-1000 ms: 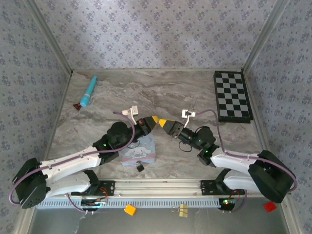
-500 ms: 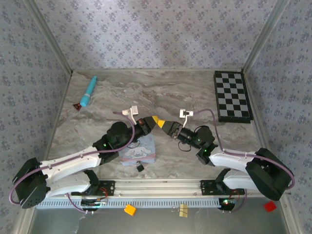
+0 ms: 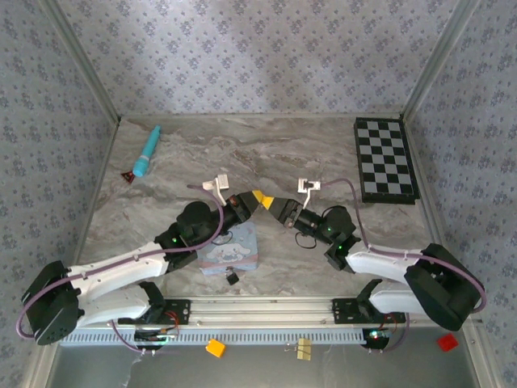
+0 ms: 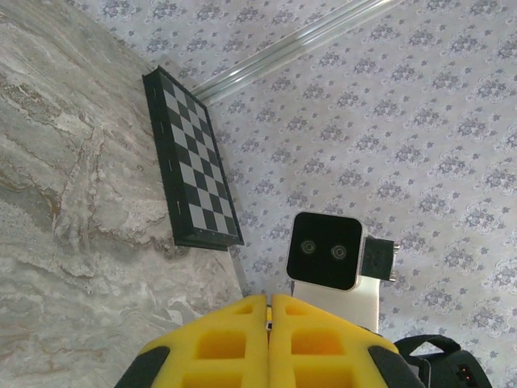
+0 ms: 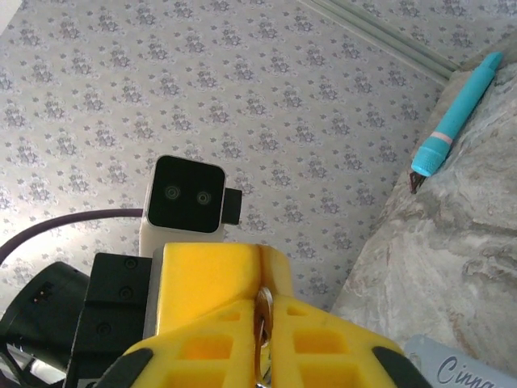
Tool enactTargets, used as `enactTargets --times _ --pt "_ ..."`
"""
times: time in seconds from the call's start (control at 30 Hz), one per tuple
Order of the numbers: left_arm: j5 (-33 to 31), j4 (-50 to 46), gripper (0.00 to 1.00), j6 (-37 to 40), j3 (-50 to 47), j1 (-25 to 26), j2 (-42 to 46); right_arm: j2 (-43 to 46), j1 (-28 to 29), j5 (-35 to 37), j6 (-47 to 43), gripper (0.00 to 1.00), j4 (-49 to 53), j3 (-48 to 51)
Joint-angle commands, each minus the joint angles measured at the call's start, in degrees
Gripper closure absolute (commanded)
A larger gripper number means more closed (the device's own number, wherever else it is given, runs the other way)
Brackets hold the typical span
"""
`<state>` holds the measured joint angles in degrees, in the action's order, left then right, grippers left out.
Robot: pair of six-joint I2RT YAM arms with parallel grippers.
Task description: Unlock the padlock with the key
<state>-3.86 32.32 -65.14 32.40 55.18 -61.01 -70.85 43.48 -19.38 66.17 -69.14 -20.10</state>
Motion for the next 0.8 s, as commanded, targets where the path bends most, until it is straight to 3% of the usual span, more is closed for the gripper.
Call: enactTargets --times 0.0,0.13,0.3,0.4,0.6,0.77 --pt "2.4 1.7 1.0 -0.4 0.8 0.2 -0.7 -0.3 -0.4 -1.5 0.5 0.98 -2.7 -2.1" --pt "2.0 0.0 0.99 1.2 1.0 0.2 -0.3 0.0 -1.0 -2.0 1.0 1.0 -1.2 -2.3" --pt "-0.4 -4.5 0.67 5.6 1.0 0.1 2.0 1.7 -1.8 -3.4 -1.4 1.0 6.1 -2.6" --pt "-0.7 -7.8 0.55 8.5 0.9 -1.0 4.6 3.8 -2.3 -4.6 -4.3 1.0 14.5 -3.2" --pt "5.2 -8.7 0.49 8.8 -0.4 -6.1 7.0 6.5 -2.5 -7.5 -7.0 1.0 19.3 -3.8" --pt "8.8 -8.5 0.49 10.3 0.4 -6.4 6.1 7.0 -2.6 -9.5 -8.2 1.0 20.7 -4.7"
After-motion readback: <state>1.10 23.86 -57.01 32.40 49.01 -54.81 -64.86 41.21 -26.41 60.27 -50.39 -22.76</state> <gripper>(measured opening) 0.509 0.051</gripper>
